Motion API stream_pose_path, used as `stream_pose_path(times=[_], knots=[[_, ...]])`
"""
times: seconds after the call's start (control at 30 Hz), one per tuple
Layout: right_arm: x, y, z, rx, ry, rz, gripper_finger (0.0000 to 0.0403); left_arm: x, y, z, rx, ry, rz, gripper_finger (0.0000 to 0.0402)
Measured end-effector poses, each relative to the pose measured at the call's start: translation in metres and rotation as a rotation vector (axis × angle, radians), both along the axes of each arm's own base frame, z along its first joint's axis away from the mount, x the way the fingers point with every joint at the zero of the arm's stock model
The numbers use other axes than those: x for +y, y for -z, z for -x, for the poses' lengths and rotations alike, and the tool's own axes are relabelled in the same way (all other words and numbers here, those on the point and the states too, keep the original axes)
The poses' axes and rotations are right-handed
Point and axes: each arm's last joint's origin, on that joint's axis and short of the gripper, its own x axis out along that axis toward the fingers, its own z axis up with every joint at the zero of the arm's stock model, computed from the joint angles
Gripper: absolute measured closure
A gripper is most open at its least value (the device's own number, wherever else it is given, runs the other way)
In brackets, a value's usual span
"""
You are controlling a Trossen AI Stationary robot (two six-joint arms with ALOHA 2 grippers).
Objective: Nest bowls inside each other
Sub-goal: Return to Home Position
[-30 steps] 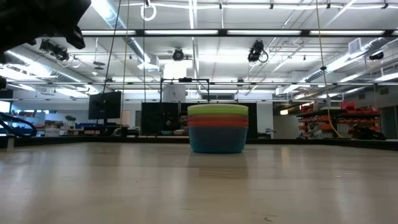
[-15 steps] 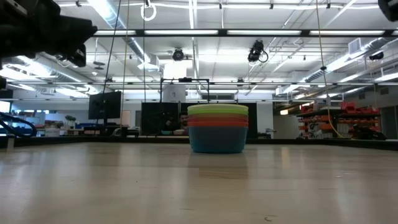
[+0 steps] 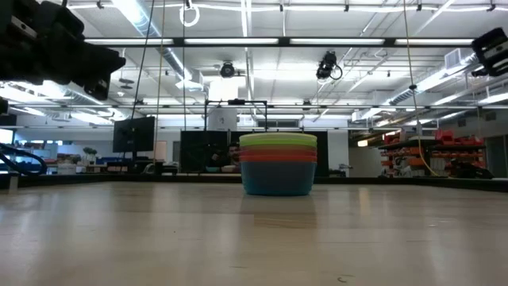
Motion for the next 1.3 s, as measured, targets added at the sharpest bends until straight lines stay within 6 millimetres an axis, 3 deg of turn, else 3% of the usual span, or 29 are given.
stream_pose_path(times=[0.3,0.57,1.17,1.3], knots=[[-0.001,0.004,-0.001,-0.004,0.072,0.078,0.0328,0.002,0.002,0.0,0.027,-0.054,-0.025,0.0315],[-0.013,0.003,-0.01,-0.023,0.273,0.097,0.0328,0.004,0.003,0.0,0.032,-0.091,-0.056,0.0316],[-0.068,0.007,-0.029,0.007,0.877,0.277,0.0328,0.022,0.003,0.002,0.044,-0.278,-0.088,0.0315],[-0.079,0.01,-0.03,0.039,0.927,0.322,0.0328,0.026,0.003,0.003,0.047,-0.319,-0.091,0.0321]])
